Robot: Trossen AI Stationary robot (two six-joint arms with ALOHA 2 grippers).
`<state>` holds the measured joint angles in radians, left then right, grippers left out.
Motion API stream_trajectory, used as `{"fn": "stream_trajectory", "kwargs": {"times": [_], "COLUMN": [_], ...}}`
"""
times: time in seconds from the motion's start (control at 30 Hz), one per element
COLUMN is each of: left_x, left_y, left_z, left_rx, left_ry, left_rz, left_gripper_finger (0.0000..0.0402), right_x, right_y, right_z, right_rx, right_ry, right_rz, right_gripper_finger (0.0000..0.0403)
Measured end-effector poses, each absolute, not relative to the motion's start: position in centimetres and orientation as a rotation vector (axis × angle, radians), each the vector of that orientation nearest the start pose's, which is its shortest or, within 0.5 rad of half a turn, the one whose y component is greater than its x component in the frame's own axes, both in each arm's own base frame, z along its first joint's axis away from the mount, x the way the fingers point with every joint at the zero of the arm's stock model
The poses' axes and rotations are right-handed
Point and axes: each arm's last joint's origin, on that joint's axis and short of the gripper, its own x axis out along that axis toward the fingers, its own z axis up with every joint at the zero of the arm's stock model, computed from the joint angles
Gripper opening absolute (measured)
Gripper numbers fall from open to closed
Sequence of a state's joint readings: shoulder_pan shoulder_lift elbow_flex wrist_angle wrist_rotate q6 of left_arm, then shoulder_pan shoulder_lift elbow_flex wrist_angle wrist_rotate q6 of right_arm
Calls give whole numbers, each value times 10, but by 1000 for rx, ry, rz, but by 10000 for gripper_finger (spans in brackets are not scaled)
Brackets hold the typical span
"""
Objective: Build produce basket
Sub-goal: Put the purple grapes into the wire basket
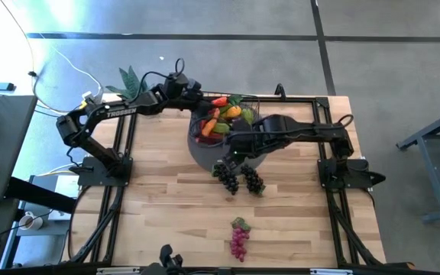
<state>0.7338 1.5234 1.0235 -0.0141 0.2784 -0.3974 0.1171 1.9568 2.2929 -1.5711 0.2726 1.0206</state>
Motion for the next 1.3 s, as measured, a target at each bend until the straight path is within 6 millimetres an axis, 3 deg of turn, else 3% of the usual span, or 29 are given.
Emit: {"fn": "stream_trajectory", "kwargs": {"times": [0.47, 0.77, 1.1, 1.3], "left_x": [259, 250, 229, 221], "left_y": [219, 216, 199, 195], "left_z": [317, 354, 389, 397], "left_rx": [-339, -258, -179, -108], "left_ry": [488, 559, 494, 496], "left_rz": [417, 398, 422, 505], "left_gripper_finger": [189, 189, 189, 189], "right_x": [370, 373, 374, 368], "right_y": [63, 66, 62, 54], "right_z": [379, 372, 325, 305], "right_rx": [731, 758, 679, 626], "right_ry": [1137, 1138, 1332, 1457], "right_rz": [-623, -667, -729, -690], "right_gripper_finger": [209, 209, 209, 209]}}
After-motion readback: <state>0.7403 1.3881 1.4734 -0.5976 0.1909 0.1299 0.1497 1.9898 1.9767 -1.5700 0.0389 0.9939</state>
